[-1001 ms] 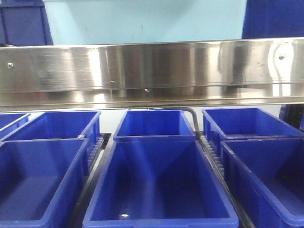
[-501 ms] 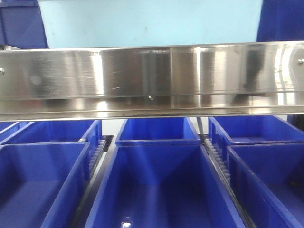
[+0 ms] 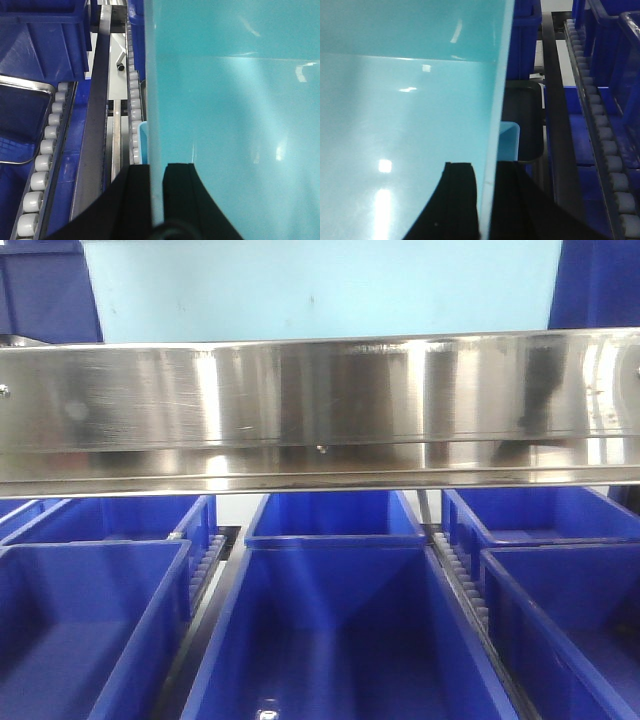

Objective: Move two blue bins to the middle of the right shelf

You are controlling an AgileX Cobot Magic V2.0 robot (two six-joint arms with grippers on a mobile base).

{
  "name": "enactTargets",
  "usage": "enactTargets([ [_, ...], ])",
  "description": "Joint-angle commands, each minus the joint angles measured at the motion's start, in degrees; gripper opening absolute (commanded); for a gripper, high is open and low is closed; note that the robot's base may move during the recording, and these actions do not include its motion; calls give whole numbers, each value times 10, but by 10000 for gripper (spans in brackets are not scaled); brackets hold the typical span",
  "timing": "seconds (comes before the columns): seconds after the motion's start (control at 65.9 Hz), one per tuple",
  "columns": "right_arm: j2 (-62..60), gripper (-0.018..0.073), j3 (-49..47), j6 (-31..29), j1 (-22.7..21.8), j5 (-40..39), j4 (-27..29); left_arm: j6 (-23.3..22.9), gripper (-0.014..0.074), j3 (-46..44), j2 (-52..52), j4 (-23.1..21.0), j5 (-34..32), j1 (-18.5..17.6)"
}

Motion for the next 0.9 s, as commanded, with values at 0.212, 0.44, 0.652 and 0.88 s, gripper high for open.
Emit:
enactTargets([
  [0.212, -6, -162, -7, -10, 1, -27, -3, 5, -111, -7, -6, 14, -20, -3],
  [0.44, -6, -162, -7, -10, 1, -27, -3, 5, -111, -7, -6, 14, -20, -3],
  [0.652, 1, -162, -6, -10, 0, -64, -19, 5, -111, -7, -6, 13, -37, -3],
  [0.88, 48, -158, -6, -8, 0, -122, -51, -18, -111, 73, -6, 15, -164, -2],
])
